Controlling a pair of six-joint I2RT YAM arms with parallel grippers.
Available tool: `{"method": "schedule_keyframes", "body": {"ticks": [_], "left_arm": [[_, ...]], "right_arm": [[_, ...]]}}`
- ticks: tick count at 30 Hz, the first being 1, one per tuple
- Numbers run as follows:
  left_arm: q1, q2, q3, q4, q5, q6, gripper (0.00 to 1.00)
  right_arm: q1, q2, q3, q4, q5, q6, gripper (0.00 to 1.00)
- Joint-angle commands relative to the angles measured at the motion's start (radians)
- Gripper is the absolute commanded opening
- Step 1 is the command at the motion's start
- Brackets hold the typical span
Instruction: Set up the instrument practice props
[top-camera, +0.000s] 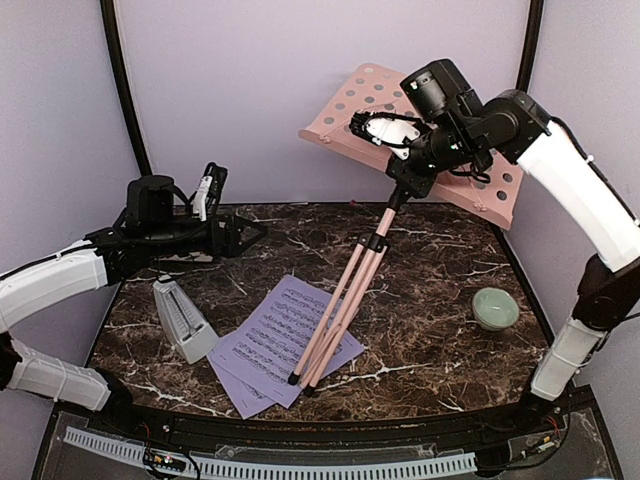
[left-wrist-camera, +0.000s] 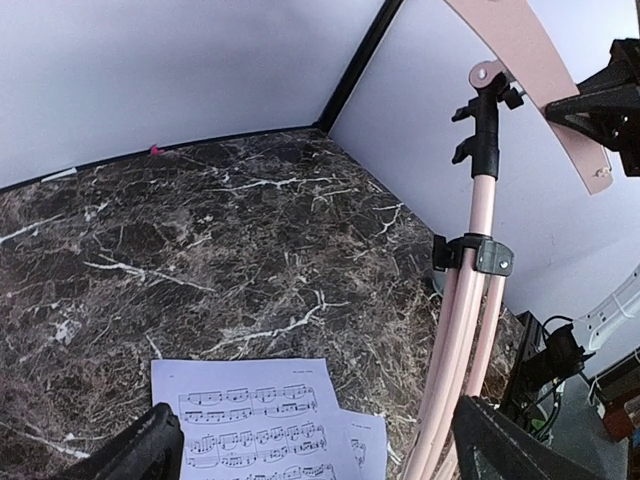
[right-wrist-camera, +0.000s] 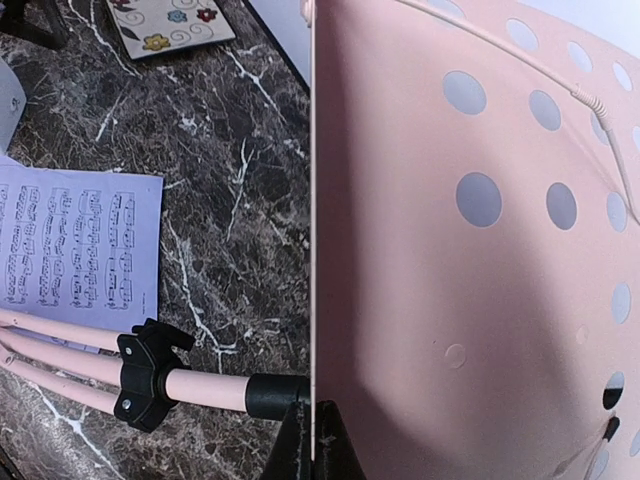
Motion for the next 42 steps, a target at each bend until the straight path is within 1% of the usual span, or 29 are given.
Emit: {"method": "schedule_keyframes", "body": {"ticks": [1,3,6,9,11,13,16,19,22,24,28,34,39,42], "left_arm": [[-0.067,-0.038,-0.019,0.054,-0.033,0.081,0.95],[-0.125,-0.028,-0.01,0.062,-0.055,0.108,0.93],[-0.214,0.001,-0.002,0.098,-0.109,0.148,0.88],[-0.296,0.053,0.017,0.134,-0.155,0.172,0.82],[-0.349,0.092,0.036,0.156,-0.184,0.186,0.81],[-0.407,0.141,0.059,0.181,-0.243,0.202,0.78],[-0.454,0.198,0.102,0.2,-0.367,0.214,0.7],[-0.468,0.232,0.131,0.217,-0.504,0.227,0.61],[-0.478,0.235,0.135,0.246,-0.63,0.268,0.56],[-0.481,0.231,0.131,0.265,-0.68,0.302,0.55],[-0.482,0.259,0.165,0.273,-0.722,0.37,0.51],[-0.489,0.316,0.216,0.274,-0.823,0.447,0.45],[-0.513,0.404,0.299,0.292,-0.863,0.595,0.44],[-0.514,0.464,0.36,0.313,-0.873,0.638,0.44]], "right_arm": [[0.124,-0.139,0.101,0.284,0.269,-0.086,0.0],[0.179,-0.147,0.101,0.33,0.339,-0.128,0.0],[0.255,-0.153,0.098,0.409,0.44,-0.207,0.0],[0.318,-0.156,0.096,0.483,0.517,-0.276,0.0],[0.349,-0.156,0.084,0.543,0.569,-0.323,0.0],[0.382,-0.157,0.064,0.595,0.622,-0.368,0.0],[0.418,-0.167,0.022,0.682,0.66,-0.427,0.0],[0.45,-0.173,-0.004,0.748,0.687,-0.483,0.0],[0.475,-0.165,-0.006,0.784,0.709,-0.538,0.0],[0.486,-0.158,-0.004,0.804,0.717,-0.565,0.0],[0.495,-0.149,-0.006,0.827,0.722,-0.594,0.0],[0.505,-0.147,-0.02,0.843,0.732,-0.614,0.0],[0.509,-0.142,-0.026,0.85,0.72,-0.621,0.0],[0.507,-0.142,-0.039,0.864,0.712,-0.634,0.0]]}}
